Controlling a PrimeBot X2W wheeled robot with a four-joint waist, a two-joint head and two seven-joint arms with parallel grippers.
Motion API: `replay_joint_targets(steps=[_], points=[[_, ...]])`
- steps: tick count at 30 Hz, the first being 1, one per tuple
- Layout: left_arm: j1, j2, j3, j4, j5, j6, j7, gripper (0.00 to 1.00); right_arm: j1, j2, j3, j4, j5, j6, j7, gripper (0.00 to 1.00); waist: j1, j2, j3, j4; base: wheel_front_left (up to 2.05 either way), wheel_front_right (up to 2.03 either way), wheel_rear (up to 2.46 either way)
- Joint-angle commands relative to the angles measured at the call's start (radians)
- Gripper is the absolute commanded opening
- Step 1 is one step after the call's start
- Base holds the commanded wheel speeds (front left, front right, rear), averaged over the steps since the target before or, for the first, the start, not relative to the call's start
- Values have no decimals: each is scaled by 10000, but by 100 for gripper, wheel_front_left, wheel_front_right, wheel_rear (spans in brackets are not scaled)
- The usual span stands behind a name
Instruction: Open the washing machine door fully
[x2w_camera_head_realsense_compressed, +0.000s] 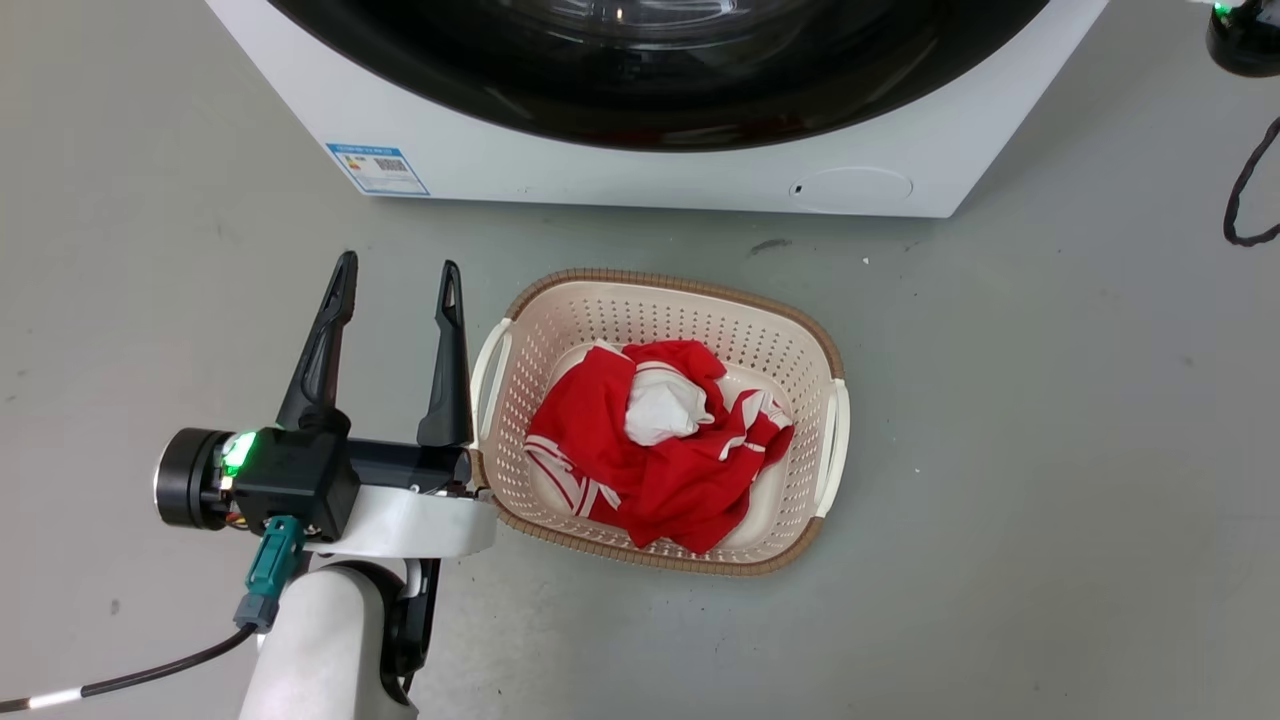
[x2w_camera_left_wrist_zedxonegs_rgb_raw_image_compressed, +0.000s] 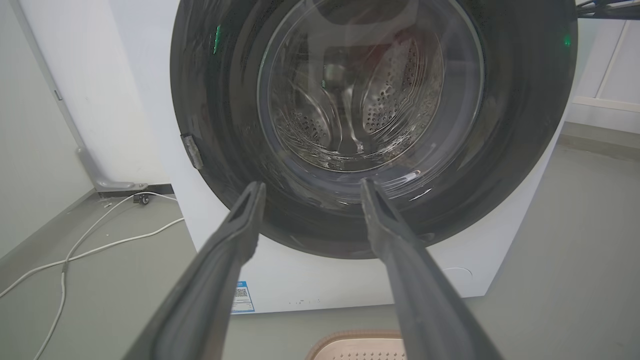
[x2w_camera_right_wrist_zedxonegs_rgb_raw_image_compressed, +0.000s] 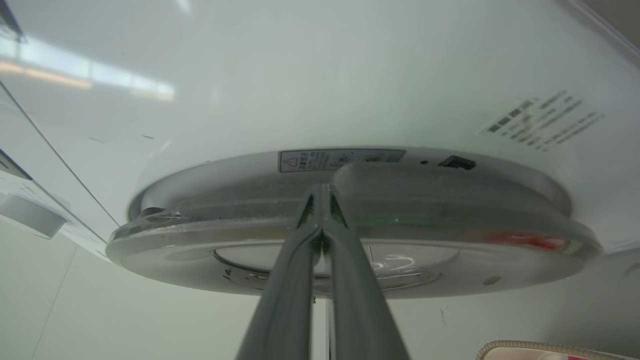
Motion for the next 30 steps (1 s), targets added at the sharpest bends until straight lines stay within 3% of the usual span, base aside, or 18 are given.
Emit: replay_joint_targets(steps=[1, 10, 21, 23, 30], points=[[-95, -6, -16, -35, 16, 15, -24, 100, -137, 31, -11, 59, -3, 0, -37, 0, -1, 0, 66, 24, 0, 0, 0], [-289, -13, -202, 38, -104, -41, -24, 100, -406, 14, -20, 498, -41, -1, 172, 0, -1, 0, 346, 169, 0, 0, 0], [-282, -17, -320, 106, -74, -27, -24, 100, -305, 202, -5, 253, 176, 0, 1542, 0, -1, 0, 407, 276, 0, 0, 0], [-330, -17, -305, 138, -62, -2, -24, 100, 32, 188, 8, -287, 380, -3, 2613, 0, -1, 0, 426, 238, 0, 0, 0], [-196, -17, -215, 256, -5, 17, -24, 100, 888, 228, 168, -1181, 644, -6, 4291, 0, -1, 0, 98, 109, 0, 0, 0]])
